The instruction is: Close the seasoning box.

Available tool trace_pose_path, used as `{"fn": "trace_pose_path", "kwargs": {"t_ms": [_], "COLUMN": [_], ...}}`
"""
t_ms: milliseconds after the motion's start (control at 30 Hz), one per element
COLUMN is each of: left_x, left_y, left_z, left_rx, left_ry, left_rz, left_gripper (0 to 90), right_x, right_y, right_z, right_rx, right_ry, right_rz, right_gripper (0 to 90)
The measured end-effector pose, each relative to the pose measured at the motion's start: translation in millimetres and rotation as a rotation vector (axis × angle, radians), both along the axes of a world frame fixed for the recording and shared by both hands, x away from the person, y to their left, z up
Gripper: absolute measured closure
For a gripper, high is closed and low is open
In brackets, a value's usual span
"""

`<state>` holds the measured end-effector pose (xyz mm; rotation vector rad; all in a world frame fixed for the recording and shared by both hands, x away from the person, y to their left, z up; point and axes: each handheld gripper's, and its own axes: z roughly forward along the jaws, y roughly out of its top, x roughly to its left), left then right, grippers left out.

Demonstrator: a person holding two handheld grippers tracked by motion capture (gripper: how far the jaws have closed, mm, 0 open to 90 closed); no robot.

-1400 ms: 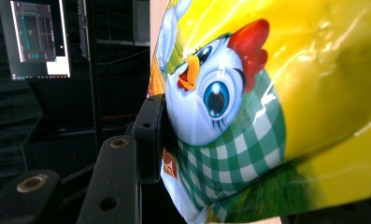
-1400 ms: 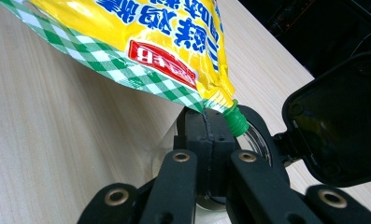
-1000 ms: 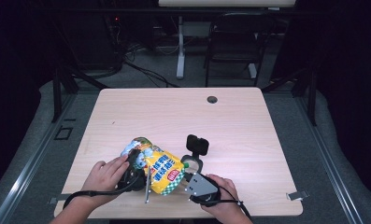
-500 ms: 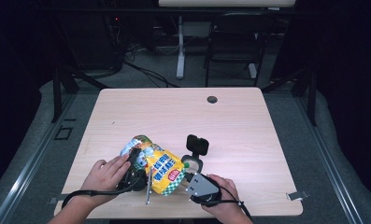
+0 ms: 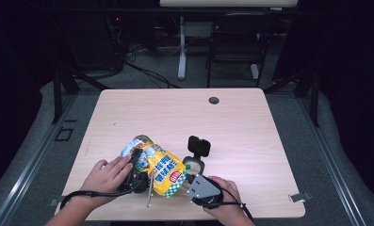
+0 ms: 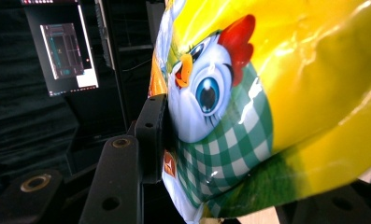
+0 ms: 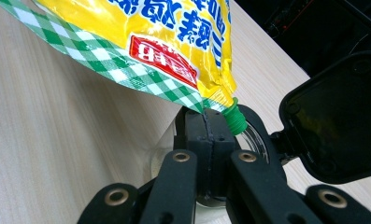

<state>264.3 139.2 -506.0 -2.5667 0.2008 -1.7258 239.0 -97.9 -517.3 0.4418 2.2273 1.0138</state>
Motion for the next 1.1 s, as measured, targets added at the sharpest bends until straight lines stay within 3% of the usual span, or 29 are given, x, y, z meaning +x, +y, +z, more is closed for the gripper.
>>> {"fn": "trace_pose_path", "kwargs": {"t_ms": [533,600,1100], "left_x": [-0.1,-0.5,-0.8], "left_y": [-1.8,-2.7,-4.1], "left_z": [1.8,3.3,7.0], "left_rx": [0.052,0.062,0.108], "left_ry": [-0.021,-0.006,-0.044], "left_rz": [-0.025,-0.017,-0.045], "left_gripper": [59.4,59.5,59.8], "right_x": [-0.1,-0.2,-0.6], "right_y": [1.2,1.1,1.6], "right_z": [-1.7,-1.7,-1.7], "right_rx": [-0.006,-0.006,-0.012], "right_ry": [-0.003,-0.001,-0.001], "right_rz": [0.001,0.0,0.004], "right_gripper": [90.0,90.0,90.0]}}
